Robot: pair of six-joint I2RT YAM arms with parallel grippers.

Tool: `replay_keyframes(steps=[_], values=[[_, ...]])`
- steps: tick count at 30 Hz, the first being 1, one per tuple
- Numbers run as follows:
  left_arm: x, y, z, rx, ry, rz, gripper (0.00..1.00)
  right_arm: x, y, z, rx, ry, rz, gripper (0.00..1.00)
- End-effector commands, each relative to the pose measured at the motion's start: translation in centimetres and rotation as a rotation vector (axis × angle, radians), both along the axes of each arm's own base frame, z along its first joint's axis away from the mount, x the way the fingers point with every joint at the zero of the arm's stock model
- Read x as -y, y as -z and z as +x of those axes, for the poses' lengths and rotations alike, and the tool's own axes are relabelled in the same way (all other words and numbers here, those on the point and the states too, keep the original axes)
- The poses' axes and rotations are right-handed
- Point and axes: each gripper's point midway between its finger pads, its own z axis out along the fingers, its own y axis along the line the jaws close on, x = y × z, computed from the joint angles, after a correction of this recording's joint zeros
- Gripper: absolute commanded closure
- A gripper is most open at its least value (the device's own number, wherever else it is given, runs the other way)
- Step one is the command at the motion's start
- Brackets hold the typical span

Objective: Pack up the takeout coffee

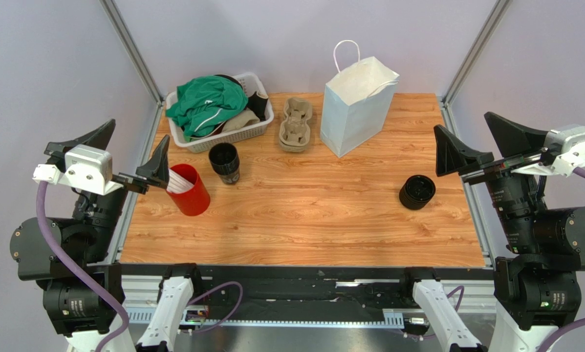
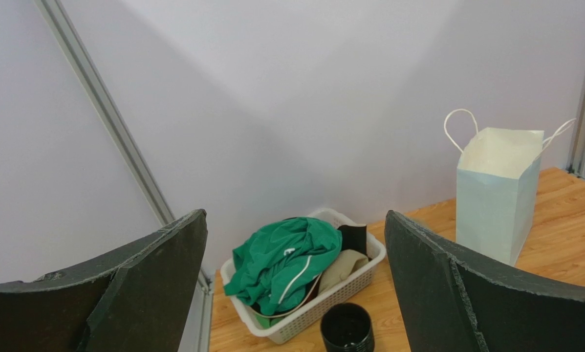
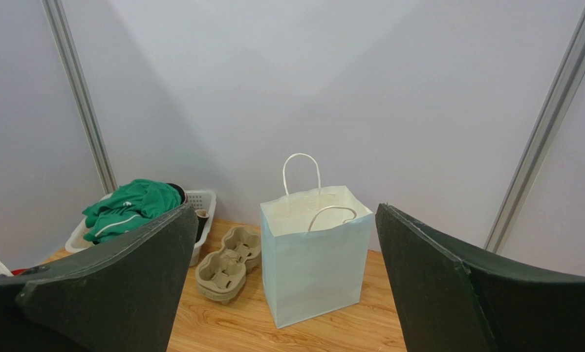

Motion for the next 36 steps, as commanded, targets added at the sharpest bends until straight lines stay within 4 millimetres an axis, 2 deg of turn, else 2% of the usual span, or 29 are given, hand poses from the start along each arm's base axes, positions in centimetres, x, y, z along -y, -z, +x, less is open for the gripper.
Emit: replay_keyframes(steps=[1,5,6,11,21,28,32,33,35,36], values=[[0.1,-0.4,0.2,0.017,0.01,-0.01,0.01,0.2,-0.8,-0.9,0.029,0.008,0.014,0.01],[0.3,0.1,0.4,0.009,0.022,-0.01,0.01,-1.0,0.1,-1.2,0.034,-0.041,-0.12,0.01],[0.3,0.2,0.4,0.006,0.02,-0.011,0.01,-2.0,0.6,-1.5,0.027,-0.099,-0.157,0.01],[0.5,0.4,0.5,0.004,0.029,-0.009,0.01,-3.0,1.0,-1.9,0.03,-0.156,-0.187,0.01],[1.2,1.9,1.5,-0.051,0.072,0.039,0.01,-3.7,2.5,0.1,-0.003,-0.205,-0.198,0.01],[-0.6,3.3,2.6,-0.093,-0.026,0.098,0.01,-3.6,2.7,3.2,-0.037,-0.197,-0.196,0.01],[-0.5,4.5,2.6,-0.117,-0.019,0.09,0.01,-3.4,3.1,6.3,-0.108,-0.189,-0.175,0.02],[-0.5,5.1,2.7,-0.136,-0.019,0.087,0.01,-3.2,3.3,7.8,-0.142,-0.18,-0.168,0.03],[-0.5,5.6,2.8,-0.151,-0.021,0.079,0.01,-3.2,3.5,9.1,-0.174,-0.18,-0.163,0.04],[-0.6,6.2,3.1,-0.17,-0.02,0.076,0.01,-3.2,3.8,10.5,-0.201,-0.183,-0.163,0.04]])
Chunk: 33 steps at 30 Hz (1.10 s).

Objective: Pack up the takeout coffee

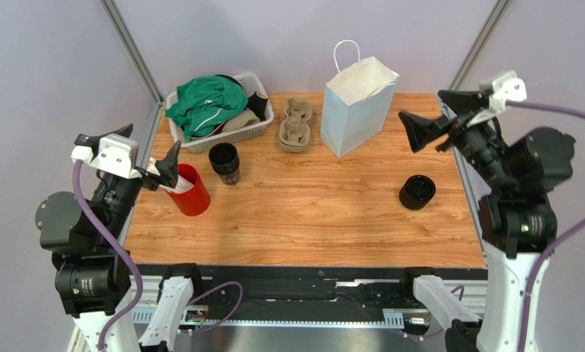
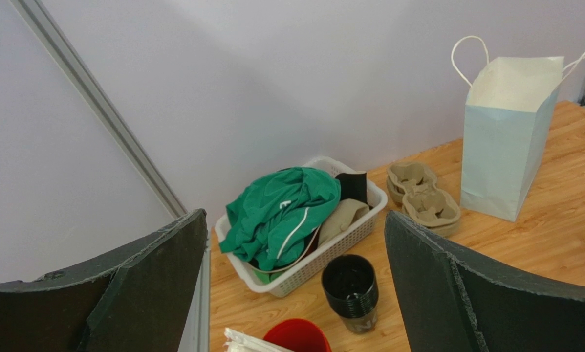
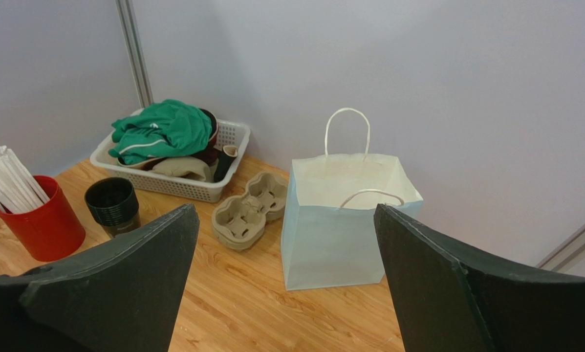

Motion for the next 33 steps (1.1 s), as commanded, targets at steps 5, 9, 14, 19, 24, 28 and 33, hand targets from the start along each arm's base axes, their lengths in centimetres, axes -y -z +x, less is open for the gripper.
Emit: replay_keyframes(steps=[5,9,14,19,24,28,33], values=[[-0.2,3.9,1.3,-0.095,-0.004,0.0,0.01,0.1,1.6,7.3,-0.132,0.037,0.003,0.07],[0.2,5.3,1.2,-0.118,0.018,0.008,0.01,0.8,3.9,11.5,-0.181,0.151,-0.038,0.07],[0.4,6.7,1.0,-0.157,0.033,0.036,0.01,1.0,7.6,16.4,-0.233,0.199,-0.066,0.08],[0.3,7.7,1.4,-0.192,0.03,0.023,0.01,1.3,9.8,19.5,-0.294,0.246,-0.053,0.14],[0.6,8.7,1.8,-0.226,0.049,0.005,0.01,1.4,11.0,21.6,-0.248,0.226,-0.204,0.13],[0.8,9.1,1.9,-0.242,0.058,0.002,0.01,2.7,12.1,22.1,-0.186,0.241,-0.434,0.08],[1.1,9.6,1.8,-0.259,0.083,-0.014,0.01,3.2,12.9,21.9,-0.136,0.221,-0.602,0.05]])
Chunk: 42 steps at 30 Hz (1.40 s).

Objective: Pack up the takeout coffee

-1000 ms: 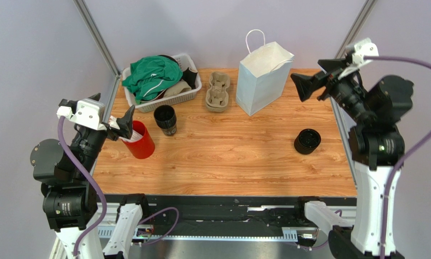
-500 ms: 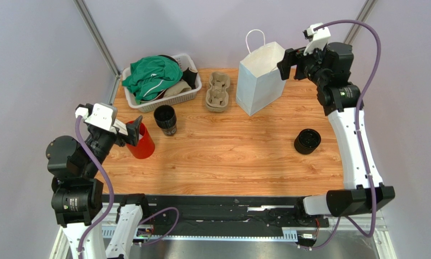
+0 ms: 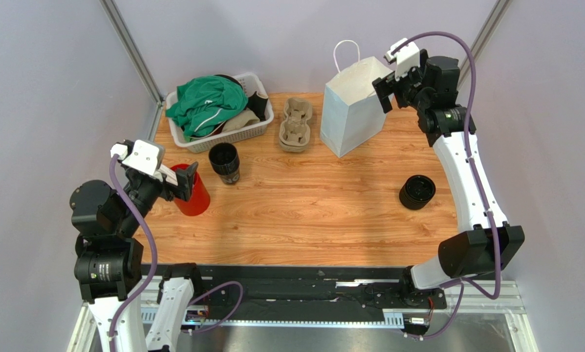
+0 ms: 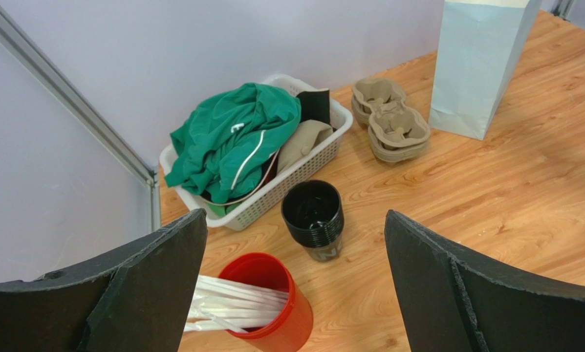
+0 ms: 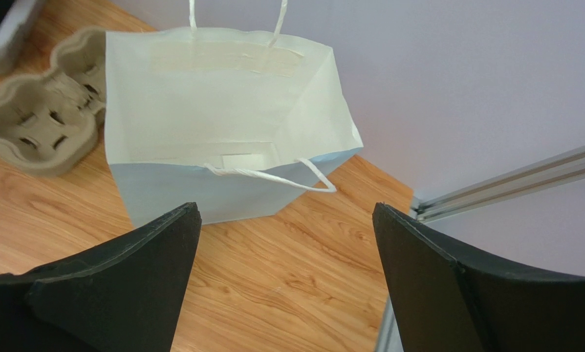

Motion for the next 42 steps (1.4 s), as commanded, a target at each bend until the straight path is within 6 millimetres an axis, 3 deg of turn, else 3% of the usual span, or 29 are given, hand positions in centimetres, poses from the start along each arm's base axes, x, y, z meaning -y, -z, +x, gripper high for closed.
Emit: replay_keyframes(steps=[1,10,15,18,19,21,22,23,24,25,30,34,42], values=[[0.6,0.3,0.1,-0.018,0.036,-0.025,0.01,1.0,-1.6,0.1,0.115,-0.052,-0.227,0.04],[0.8,0.9,0.2,-0.034,0.047,-0.039,0.01,1.6,-1.7,2.9,0.149,-0.012,-0.322,0.04],[0.8,1.3,0.4,-0.044,0.05,-0.045,0.01,0.8,-0.2,4.6,0.152,-0.023,-0.38,0.09],[0.8,1.3,0.5,-0.047,0.053,-0.047,0.01,0.0,0.1,5.1,0.17,-0.032,-0.402,0.2],[0.8,1.3,0.5,-0.045,0.053,-0.047,0.01,-0.3,-0.1,5.3,0.185,-0.036,-0.401,0.28],[0.8,1.5,0.7,-0.05,0.051,-0.048,0.01,-0.7,0.1,5.3,0.192,-0.052,-0.404,0.37],[0.8,1.5,0.7,-0.053,0.051,-0.048,0.01,-0.9,0.0,5.2,0.198,-0.057,-0.404,0.5],[0.8,1.5,0.7,-0.052,0.053,-0.05,0.01,-1.0,0.0,5.2,0.199,-0.059,-0.404,0.56],[0.8,1.6,0.9,-0.055,0.053,-0.052,0.01,-1.2,0.0,5.1,0.2,-0.065,-0.405,0.68],[0.8,1.7,0.9,-0.059,0.054,-0.054,0.01,-1.2,0.2,4.7,0.197,-0.069,-0.406,0.73],[1.0,1.6,1.0,-0.059,0.063,-0.059,0.01,-1.3,0.6,3.1,0.197,-0.087,-0.419,0.88],[0.9,1.7,1.0,-0.063,0.063,-0.062,0.01,-1.7,0.7,1.1,0.183,-0.102,-0.406,0.89],[1.0,1.7,1.0,-0.062,0.067,-0.066,0.01,-3.9,-1.7,-5.1,0.213,-0.157,-0.312,0.89]])
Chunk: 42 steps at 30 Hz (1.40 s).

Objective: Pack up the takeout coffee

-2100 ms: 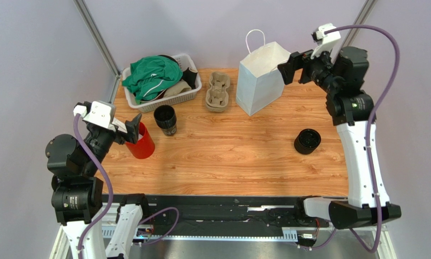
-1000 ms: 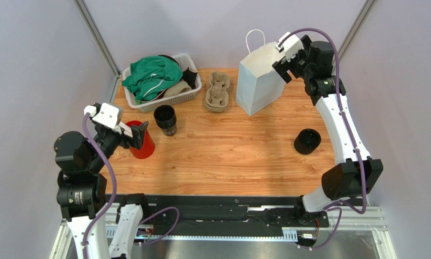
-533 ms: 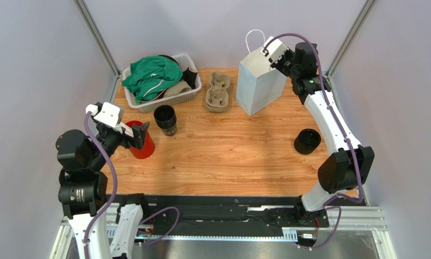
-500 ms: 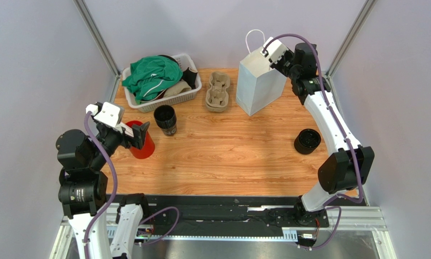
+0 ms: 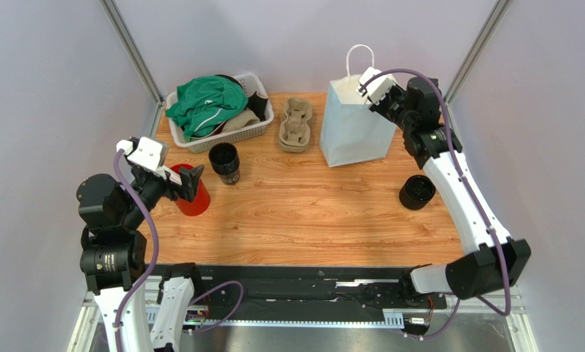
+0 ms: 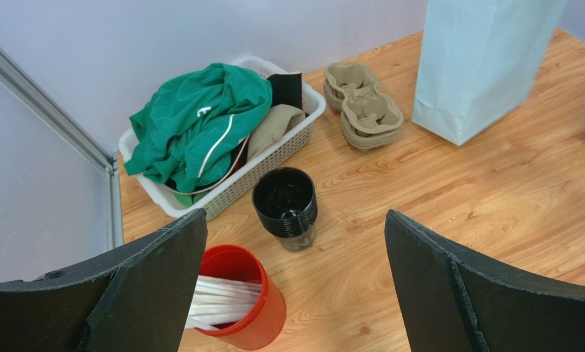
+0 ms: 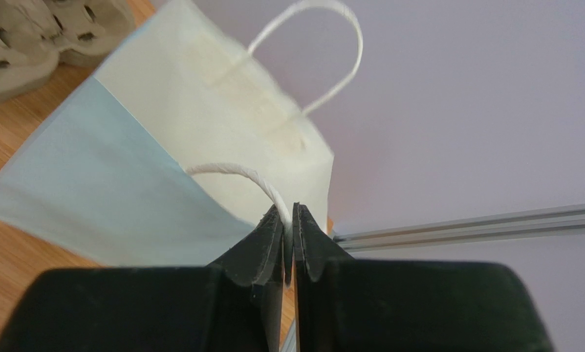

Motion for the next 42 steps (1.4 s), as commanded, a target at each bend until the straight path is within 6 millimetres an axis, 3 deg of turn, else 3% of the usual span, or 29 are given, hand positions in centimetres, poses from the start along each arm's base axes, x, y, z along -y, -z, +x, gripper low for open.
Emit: replay_keyframes(steps=[1,5,6,8,9,11,12,14,18,20,26,29,32,38,42], values=[[0.3,-0.4,0.3,0.015,0.016,-0.014,0.01,-1.4,-3.3,-3.9,0.059,-0.044,0.078,0.89],[0.3,-0.4,0.1,0.019,0.019,-0.016,0.01,-2.6,-2.5,-6.6,0.028,-0.069,0.066,0.89],[0.4,-0.4,0.0,0.021,0.022,-0.017,0.01,-3.5,-1.5,-7.5,-0.001,-0.093,0.062,0.89],[0.4,-0.5,-0.1,0.024,0.023,-0.018,0.01,-4.0,-1.7,-9.3,0.005,-0.111,0.07,0.89],[0.5,-0.5,-0.1,0.025,0.025,-0.019,0.01,-5.3,-1.3,-10.3,-0.009,-0.151,0.076,0.89],[0.6,-0.5,-0.2,0.027,0.031,-0.021,0.01,-5.0,-0.7,-11.2,-0.011,-0.11,0.063,0.88],[0.6,-0.5,-0.2,0.026,0.031,-0.023,0.01,-6.1,-0.5,-12.0,-0.014,-0.13,0.063,0.88],[0.7,-0.6,-0.4,0.032,0.035,-0.025,0.01,-5.9,-0.1,-11.9,-0.01,-0.068,0.049,0.89],[0.7,-0.6,-0.6,0.038,0.033,-0.028,0.01,-6.5,-1.4,-11.0,0.029,0.002,0.065,0.94],[0.8,-0.6,-0.7,0.041,0.036,-0.031,0.01,-6.5,-3.1,-10.5,0.055,0.022,0.079,0.94],[0.8,-0.5,-0.8,0.045,0.036,-0.031,0.01,-8.7,-7.0,-11.6,0.114,-0.051,0.092,0.93],[0.8,-0.5,-0.8,0.05,0.036,-0.033,0.01,-9.9,-7.5,-12.0,0.144,-0.059,0.063,0.93],[0.8,-0.4,-0.9,0.05,0.038,-0.033,0.01,-11.3,-6.1,-12.5,0.122,-0.089,0.044,0.93],[0.8,-0.3,-0.9,0.054,0.038,-0.031,0.01,-13.8,1.4,-14.4,0.018,-0.156,0.008,0.93],[0.8,-0.1,-0.7,0.048,0.039,-0.033,0.01,-14.8,3.8,-16.4,-0.057,-0.231,0.05,0.92]])
